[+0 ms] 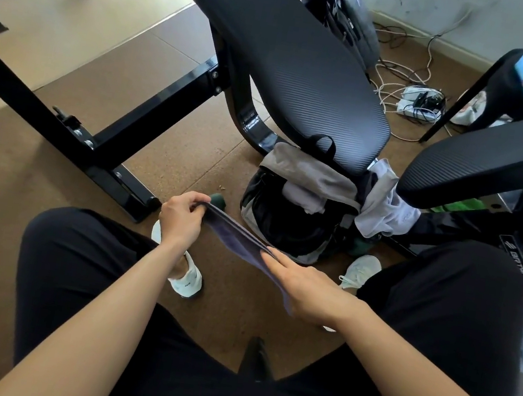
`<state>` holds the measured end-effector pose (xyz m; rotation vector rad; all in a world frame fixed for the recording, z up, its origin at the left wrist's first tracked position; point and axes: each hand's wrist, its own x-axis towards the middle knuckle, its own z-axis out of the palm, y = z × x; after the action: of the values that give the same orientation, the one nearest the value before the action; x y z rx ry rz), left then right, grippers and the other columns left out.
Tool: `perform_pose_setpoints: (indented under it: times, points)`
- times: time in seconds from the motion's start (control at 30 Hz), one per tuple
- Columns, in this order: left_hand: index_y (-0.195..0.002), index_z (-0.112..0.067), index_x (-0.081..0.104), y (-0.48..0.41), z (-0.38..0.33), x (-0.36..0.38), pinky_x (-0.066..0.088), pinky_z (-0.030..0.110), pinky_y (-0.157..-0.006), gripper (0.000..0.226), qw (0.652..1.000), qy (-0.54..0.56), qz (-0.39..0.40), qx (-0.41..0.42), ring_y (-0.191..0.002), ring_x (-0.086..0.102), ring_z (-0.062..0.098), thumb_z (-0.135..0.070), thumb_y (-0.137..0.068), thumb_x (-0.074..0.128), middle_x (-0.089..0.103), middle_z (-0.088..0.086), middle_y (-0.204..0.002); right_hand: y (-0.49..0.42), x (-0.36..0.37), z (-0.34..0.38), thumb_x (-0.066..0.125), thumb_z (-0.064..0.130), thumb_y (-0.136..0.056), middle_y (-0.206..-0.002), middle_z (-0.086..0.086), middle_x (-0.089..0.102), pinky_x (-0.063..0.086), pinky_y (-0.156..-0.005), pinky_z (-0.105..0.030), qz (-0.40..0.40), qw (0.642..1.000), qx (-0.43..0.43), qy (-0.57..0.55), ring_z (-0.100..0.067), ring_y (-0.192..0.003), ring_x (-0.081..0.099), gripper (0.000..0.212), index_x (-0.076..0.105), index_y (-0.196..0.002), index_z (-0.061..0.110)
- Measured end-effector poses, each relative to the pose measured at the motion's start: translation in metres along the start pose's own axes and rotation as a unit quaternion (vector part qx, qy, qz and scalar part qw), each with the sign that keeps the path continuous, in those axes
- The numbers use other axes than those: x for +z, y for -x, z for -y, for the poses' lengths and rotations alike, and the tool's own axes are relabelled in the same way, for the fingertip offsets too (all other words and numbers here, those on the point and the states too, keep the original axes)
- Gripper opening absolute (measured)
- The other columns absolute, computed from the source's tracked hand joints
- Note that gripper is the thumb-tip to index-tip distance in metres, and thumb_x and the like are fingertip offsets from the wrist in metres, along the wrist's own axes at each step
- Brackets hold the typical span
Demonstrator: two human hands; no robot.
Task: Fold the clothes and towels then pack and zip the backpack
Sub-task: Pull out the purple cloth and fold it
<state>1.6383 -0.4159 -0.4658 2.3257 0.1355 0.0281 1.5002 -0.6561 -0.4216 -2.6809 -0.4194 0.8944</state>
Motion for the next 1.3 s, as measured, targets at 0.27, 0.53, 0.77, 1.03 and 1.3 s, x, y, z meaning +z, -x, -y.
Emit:
perform_pose_setpoints:
  times: [0.27,0.53,0.77,1.03,1.3]
  points:
    - [-0.094,-0.028,0.077,0.002,-0.008,0.003,0.053,0.031,-0.08,0.019,0.996,0.067,0.059,0.01,-0.086,0.068,0.012,-0.011,-0.093,0.07,0.075,-0.006,-0.089,0.005,-0.018,-0.007,0.048,-0.002,-0.09,-0.16,-0.011,0.035,0.044,-0.089,-0.023,-0.016,0.972,0.087,-0.217,-0.029,-0.13,0.052,0.092,-0.002,-0.163,0.023]
    - [-0.094,-0.011,0.075,0.034,-0.04,0.005,0.053,0.024,-0.073,0.004,0.968,0.164,0.185,0.047,-0.075,0.065,0.008,-0.014,-0.091,0.077,0.074,0.0,-0.084,-0.015,-0.011,-0.012,0.048,-0.016,-0.094,-0.109,-0.023,0.06,0.049,-0.041,-0.023,-0.082,0.756,0.167,-0.628,-0.019,-0.05,0.065,0.076,0.016,-0.159,0.009]
    - [-0.081,-0.021,0.072,0.06,-0.045,0.021,0.046,0.022,-0.063,0.015,0.935,0.198,0.277,0.101,-0.065,0.057,0.002,-0.01,-0.088,0.08,0.066,-0.012,-0.068,-0.021,-0.012,-0.006,0.052,-0.012,-0.097,-0.103,-0.021,0.059,0.056,-0.05,-0.024,-0.113,0.636,0.152,-0.748,-0.02,-0.057,0.067,0.042,0.037,-0.134,0.002]
    - [-0.09,-0.018,0.078,0.075,-0.051,0.031,0.056,0.04,-0.069,0.015,0.926,0.196,0.3,0.123,-0.075,0.069,0.012,-0.032,-0.085,0.079,0.077,0.004,-0.082,-0.016,-0.019,0.004,0.042,-0.019,-0.095,-0.094,-0.018,0.071,0.059,-0.056,-0.025,-0.076,0.618,0.099,-0.776,-0.026,-0.064,0.07,0.025,0.056,-0.106,-0.002]
    - [-0.099,-0.017,0.081,0.074,-0.055,0.026,0.059,0.03,-0.075,0.024,0.912,0.124,0.327,0.213,-0.084,0.072,0.013,-0.028,-0.078,0.084,0.072,-0.009,-0.091,-0.012,-0.023,0.005,0.023,-0.012,-0.083,-0.083,-0.017,0.062,0.048,-0.054,-0.035,-0.052,0.588,0.081,-0.803,-0.031,-0.074,0.057,0.028,0.046,-0.086,0.003]
